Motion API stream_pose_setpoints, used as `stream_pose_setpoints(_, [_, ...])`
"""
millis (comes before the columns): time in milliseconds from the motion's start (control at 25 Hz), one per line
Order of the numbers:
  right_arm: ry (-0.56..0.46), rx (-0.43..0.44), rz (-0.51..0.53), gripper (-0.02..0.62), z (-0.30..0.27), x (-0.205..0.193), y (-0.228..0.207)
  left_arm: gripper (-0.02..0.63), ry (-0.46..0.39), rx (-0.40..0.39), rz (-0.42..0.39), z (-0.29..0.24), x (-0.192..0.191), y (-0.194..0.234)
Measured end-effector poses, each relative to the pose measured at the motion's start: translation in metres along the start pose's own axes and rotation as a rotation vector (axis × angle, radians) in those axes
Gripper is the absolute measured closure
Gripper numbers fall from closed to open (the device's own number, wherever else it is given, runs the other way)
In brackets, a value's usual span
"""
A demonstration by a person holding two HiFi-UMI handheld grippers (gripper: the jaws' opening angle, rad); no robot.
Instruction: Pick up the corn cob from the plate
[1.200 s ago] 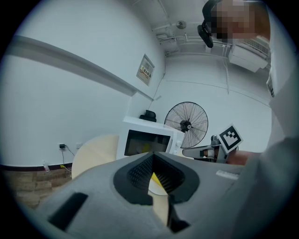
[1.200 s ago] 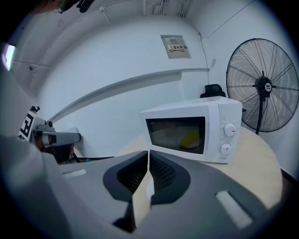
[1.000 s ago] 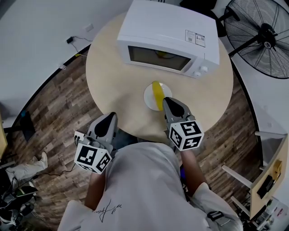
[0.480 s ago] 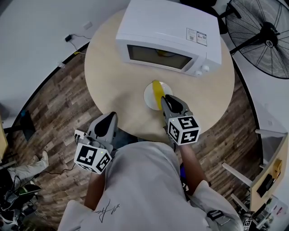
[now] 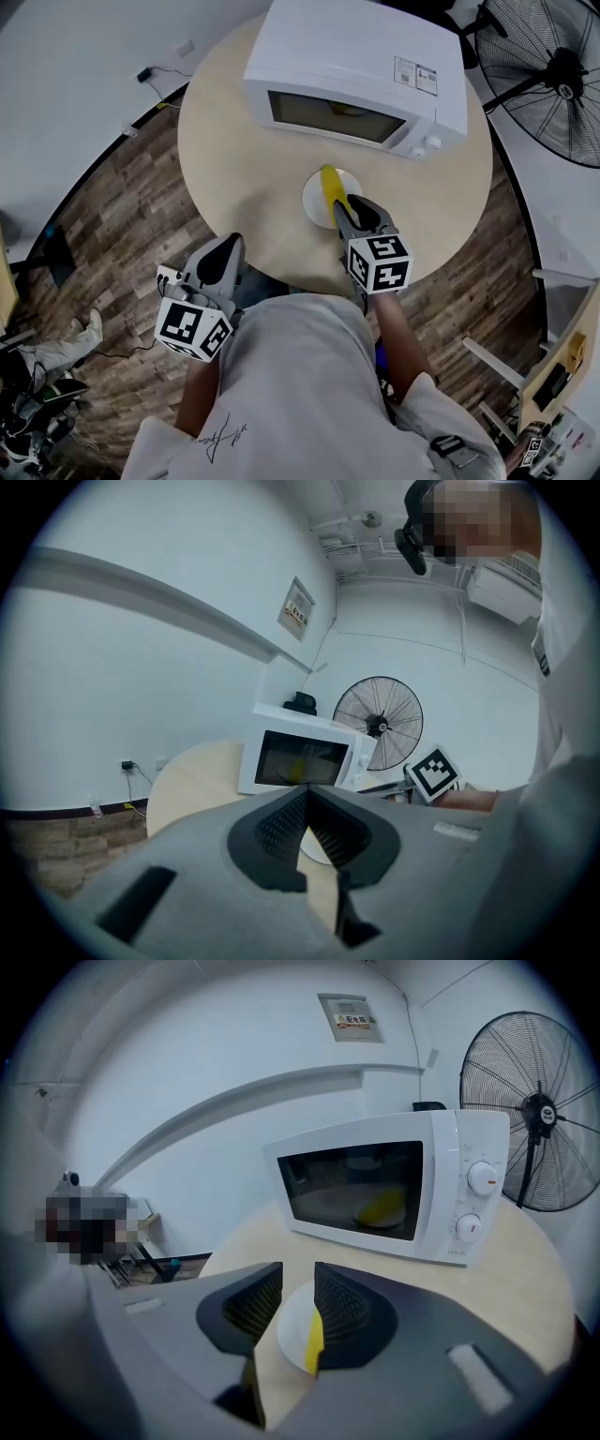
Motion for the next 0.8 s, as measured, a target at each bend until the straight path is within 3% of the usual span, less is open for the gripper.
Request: stream_pose_setpoints(800, [0.161, -0.059, 0.054, 0.380, -0.049, -0.027, -0.006, 0.606, 0.020, 0.015, 0.027, -0.001, -0.005, 0.016])
Point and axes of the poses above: the fingertips, and each gripper's own axes: z backward along the fingers, y to its left, x out of its top, the point moved 10 cm from there along z, backward along the fingers, and after that the axes turned 7 degrees about -x, right-handed, at the moved point
